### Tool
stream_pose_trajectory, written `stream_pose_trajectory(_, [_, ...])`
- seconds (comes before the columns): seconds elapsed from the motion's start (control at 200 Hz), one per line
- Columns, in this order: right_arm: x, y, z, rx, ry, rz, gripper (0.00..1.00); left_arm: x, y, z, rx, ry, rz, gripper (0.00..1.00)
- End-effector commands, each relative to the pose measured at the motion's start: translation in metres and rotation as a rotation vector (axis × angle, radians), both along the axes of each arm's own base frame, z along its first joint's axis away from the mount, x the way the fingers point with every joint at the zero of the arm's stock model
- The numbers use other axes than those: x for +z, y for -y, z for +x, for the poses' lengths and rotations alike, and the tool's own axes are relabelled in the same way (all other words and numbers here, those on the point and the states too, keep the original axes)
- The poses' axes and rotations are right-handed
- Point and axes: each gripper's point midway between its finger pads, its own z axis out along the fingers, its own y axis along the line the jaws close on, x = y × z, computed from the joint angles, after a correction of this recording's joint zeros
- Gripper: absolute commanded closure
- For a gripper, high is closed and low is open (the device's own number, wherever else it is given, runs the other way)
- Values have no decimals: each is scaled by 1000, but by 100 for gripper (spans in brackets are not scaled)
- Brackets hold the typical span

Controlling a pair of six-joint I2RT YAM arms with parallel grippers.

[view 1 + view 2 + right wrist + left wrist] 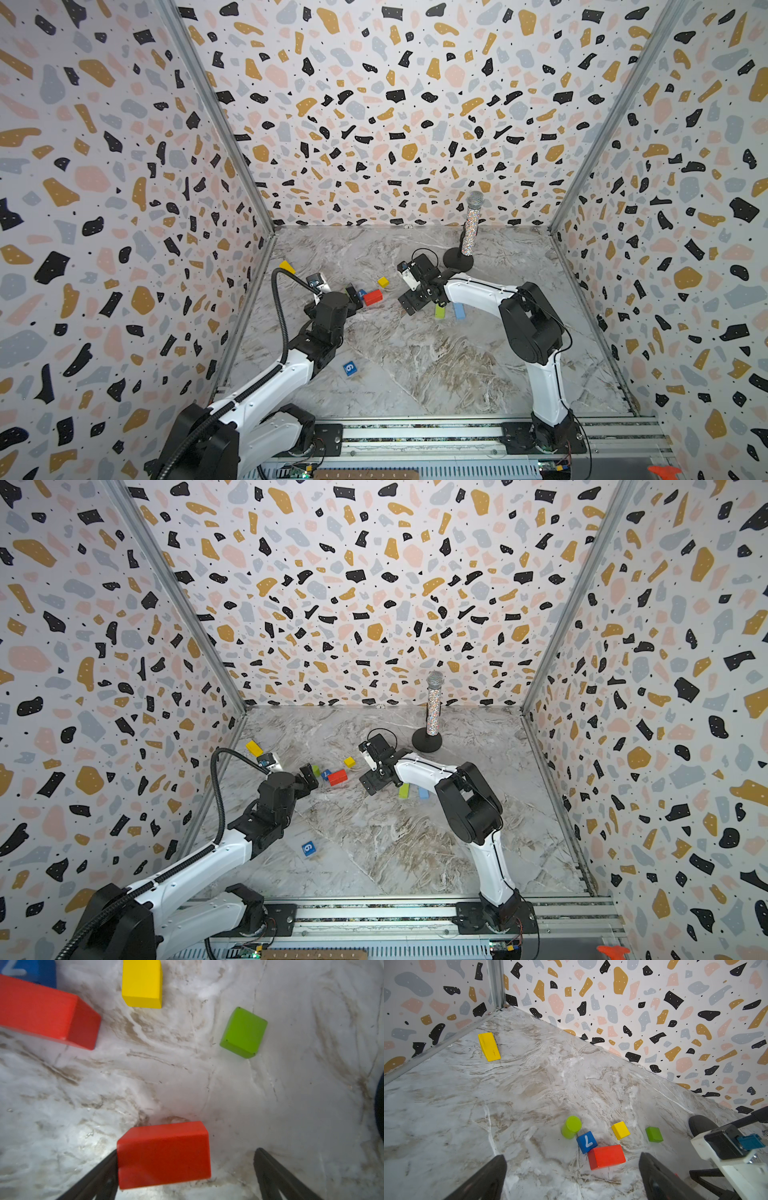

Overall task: Build the wood block tower
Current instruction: 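Close the right gripper on the red brick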

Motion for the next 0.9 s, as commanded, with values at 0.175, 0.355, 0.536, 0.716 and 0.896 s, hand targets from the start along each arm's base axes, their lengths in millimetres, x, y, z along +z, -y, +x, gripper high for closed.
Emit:
stream_pose_trajectory(0.175, [21, -7, 4, 20, 9, 19, 1, 3, -1, -1, -2, 22, -15, 0])
stream_pose_trajectory(0.355, [15, -13, 2, 55, -14, 19, 1, 4, -2, -2, -2, 27, -15, 0])
stream_pose_trajectory(0.536, [9, -14, 1, 62, -41, 7, 8, 5, -2, -1, -3, 27, -18, 0])
stream_pose_trajectory(0.716, [6, -13, 1, 60, -56, 4, 17, 4, -2, -1, -3, 25, -18, 0])
stream_pose_trajectory(0.896, [3, -13, 0, 60, -69, 9, 29, 2, -2, -1, -2, 21, -17, 0])
